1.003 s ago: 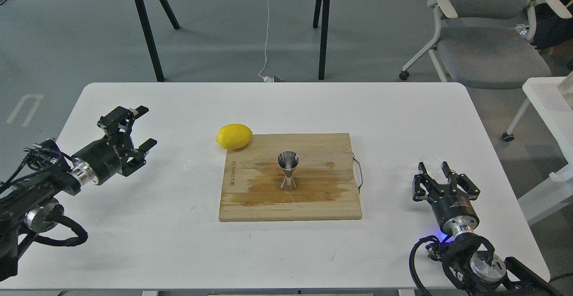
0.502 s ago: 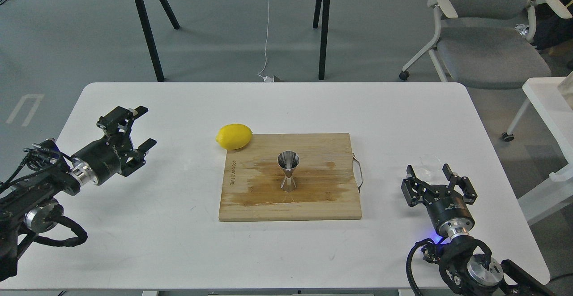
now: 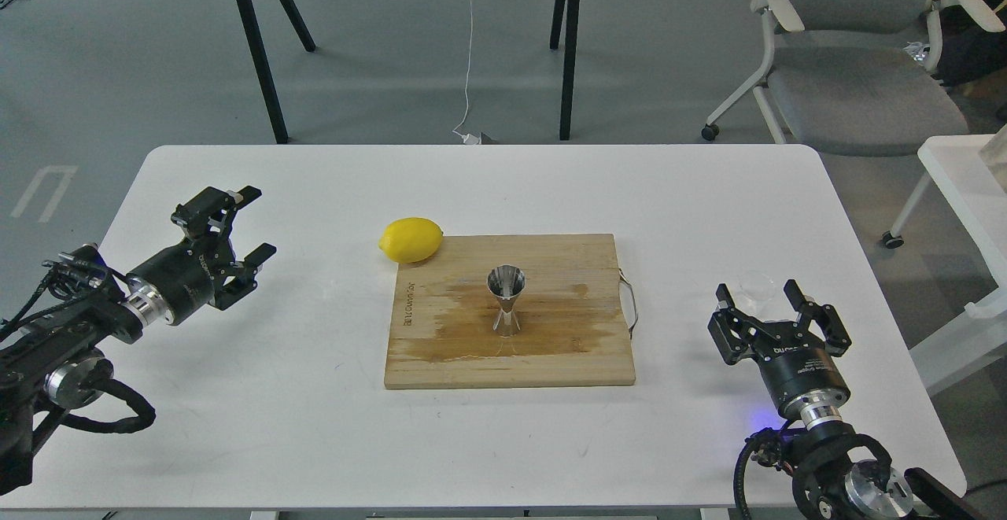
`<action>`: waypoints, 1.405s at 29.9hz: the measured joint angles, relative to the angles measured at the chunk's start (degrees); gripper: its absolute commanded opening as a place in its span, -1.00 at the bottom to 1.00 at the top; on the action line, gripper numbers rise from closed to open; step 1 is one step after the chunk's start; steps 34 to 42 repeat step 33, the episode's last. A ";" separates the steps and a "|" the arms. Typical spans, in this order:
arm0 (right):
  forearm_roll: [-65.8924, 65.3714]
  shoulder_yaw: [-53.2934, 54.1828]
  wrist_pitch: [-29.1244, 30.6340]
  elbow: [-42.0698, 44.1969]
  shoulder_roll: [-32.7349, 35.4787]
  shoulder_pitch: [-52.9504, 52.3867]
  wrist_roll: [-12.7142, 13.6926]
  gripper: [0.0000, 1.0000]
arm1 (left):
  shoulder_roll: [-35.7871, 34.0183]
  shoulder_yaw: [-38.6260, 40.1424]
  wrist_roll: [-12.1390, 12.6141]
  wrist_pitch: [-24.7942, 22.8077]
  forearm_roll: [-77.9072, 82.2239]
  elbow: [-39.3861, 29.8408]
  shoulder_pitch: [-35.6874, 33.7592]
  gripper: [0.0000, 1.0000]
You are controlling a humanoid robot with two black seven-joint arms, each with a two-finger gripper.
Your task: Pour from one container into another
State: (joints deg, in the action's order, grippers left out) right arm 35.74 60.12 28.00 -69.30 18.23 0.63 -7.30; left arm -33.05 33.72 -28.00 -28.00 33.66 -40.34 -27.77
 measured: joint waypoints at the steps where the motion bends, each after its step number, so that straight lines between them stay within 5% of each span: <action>1: -0.07 0.02 0.00 -1.14 1.04 -0.27 0.01 0.90 | -0.04 0.19 0.00 0.00 -0.15 0.00 0.00 0.99; 14: -5.54 -2.57 0.00 5.37 6.87 -16.74 3.23 0.92 | -1.00 3.75 0.00 0.00 -7.68 -0.09 0.52 0.99; 42: -5.77 -0.38 0.00 8.89 1.97 -20.17 3.11 0.94 | -1.37 5.10 0.00 0.00 -8.00 -0.09 0.50 0.99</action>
